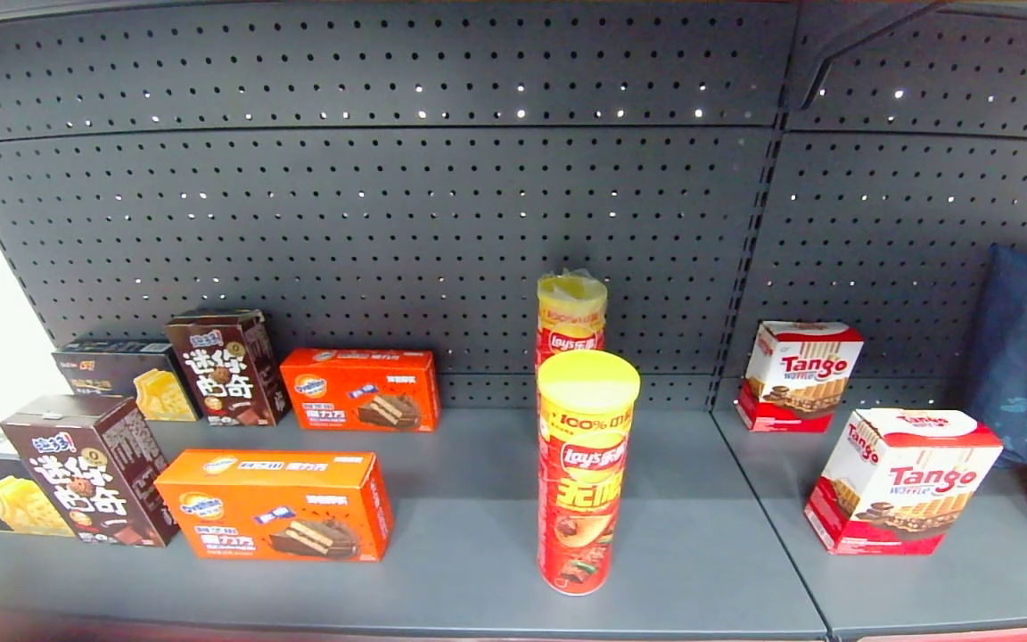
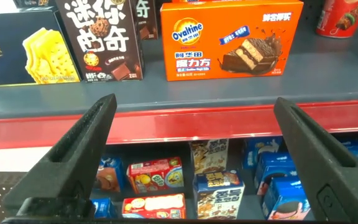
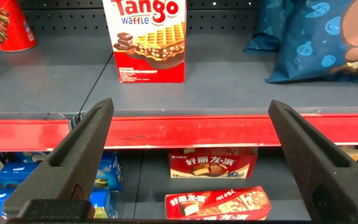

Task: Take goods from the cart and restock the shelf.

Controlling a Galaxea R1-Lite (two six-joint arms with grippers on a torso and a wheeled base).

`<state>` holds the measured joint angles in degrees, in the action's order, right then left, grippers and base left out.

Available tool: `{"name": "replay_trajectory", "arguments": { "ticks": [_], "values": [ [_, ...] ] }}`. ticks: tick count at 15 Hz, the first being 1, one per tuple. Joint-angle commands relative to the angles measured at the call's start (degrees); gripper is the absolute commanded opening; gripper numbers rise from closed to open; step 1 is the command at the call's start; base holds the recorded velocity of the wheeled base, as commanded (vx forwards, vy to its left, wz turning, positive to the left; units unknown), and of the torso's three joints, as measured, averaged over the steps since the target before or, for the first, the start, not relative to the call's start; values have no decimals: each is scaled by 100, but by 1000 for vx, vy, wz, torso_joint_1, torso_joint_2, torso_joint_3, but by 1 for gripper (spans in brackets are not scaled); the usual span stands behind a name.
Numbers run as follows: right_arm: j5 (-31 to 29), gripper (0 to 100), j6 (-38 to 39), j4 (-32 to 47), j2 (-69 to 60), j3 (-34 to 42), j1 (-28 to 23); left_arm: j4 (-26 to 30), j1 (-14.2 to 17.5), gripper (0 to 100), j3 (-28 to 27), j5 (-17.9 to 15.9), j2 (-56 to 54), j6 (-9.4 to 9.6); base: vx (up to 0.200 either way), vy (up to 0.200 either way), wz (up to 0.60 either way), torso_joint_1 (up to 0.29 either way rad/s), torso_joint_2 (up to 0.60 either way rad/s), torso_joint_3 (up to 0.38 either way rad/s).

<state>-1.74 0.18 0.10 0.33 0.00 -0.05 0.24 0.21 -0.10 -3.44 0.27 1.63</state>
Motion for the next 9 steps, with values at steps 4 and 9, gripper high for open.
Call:
{"name": "replay_trajectory", "arguments": {
  "ticks": [4, 9],
  "values": [
    [-1, 100, -1, -1, 2, 0, -4, 2, 6, 100, 10, 124, 8, 197, 0, -50, 0, 3, 1, 2],
    [-1, 100, -1, -1, 2, 0, -4, -7, -3, 100, 10, 159, 8, -111, 0, 0, 0, 0, 0, 0]
  ]
}}
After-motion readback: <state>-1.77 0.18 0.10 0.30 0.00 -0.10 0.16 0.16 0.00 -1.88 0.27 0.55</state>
